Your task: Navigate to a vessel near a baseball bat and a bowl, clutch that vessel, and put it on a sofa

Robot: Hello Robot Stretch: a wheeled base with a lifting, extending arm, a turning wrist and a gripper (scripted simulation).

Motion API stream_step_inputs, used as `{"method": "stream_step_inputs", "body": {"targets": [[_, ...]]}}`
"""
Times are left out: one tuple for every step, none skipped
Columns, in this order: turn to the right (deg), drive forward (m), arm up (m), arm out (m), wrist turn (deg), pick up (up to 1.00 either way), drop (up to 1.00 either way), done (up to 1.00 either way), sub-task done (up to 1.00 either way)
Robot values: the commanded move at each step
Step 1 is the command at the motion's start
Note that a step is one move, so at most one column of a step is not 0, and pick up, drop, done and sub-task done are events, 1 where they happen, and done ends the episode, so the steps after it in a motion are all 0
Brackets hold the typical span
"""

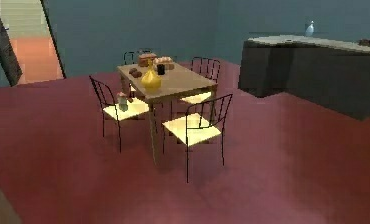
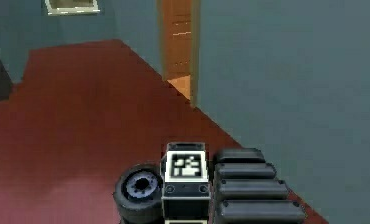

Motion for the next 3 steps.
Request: {"method": "stream_step_inputs", "body": {"targets": [[0.0,0.7,0.0,0.0,0.0,0.0,0.0,0.0,0.0],[-45.0,0.0,0.0,0.0,0.0,0.0,0.0,0.0,0.0],[-15.0,0.0,0.0,0.0,0.0,0.0,0.0,0.0,0.0]]}}
